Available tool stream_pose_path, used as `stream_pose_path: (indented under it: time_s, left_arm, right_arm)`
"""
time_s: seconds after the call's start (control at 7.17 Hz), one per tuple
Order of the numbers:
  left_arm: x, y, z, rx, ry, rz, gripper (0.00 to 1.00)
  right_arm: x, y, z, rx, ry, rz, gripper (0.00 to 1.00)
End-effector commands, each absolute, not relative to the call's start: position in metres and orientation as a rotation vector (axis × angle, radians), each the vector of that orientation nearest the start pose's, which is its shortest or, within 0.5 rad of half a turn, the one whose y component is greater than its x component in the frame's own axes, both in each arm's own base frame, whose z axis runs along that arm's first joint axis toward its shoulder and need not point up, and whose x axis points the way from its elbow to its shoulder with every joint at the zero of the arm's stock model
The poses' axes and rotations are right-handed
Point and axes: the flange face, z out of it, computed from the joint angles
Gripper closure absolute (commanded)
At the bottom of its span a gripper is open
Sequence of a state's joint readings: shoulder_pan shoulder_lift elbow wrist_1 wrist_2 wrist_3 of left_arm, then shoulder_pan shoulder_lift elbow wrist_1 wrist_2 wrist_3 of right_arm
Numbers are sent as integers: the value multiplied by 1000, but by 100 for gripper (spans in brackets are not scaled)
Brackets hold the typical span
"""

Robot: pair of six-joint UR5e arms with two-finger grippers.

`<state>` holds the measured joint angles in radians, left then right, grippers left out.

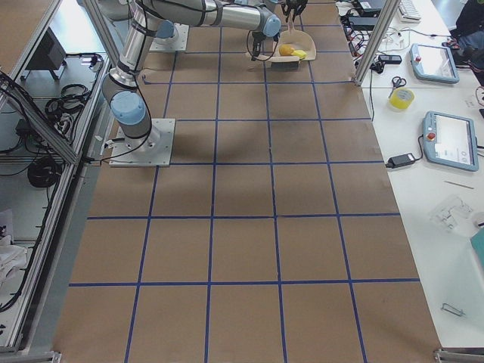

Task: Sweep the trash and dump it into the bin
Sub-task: 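Sweep the sponge, potato and pastry into the dustpan with the right gripper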

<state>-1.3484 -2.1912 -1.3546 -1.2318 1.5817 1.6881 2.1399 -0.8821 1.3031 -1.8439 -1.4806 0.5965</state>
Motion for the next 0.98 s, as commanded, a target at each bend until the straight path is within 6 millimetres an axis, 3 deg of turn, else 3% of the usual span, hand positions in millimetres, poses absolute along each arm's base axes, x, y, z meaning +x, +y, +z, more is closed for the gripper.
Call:
stream_pose_path:
  time_s: [0.0, 0.56, 0.7, 0.84]
  left_arm:
    - [25, -713, 249, 2131, 2365, 78, 99]
    - [28, -712, 247, 2135, 2381, 64, 99]
    - [33, -709, 242, 2137, 2391, 67, 99]
    - [30, -709, 243, 2140, 2387, 66, 99]
  right_arm:
    - [529, -528, 216, 45, 3085, 230, 100]
    - [567, -511, 240, 31, 3011, 192, 100]
    - [564, -511, 242, 15, 3028, 178, 100]
    - [547, -525, 248, -15, 3045, 159, 100]
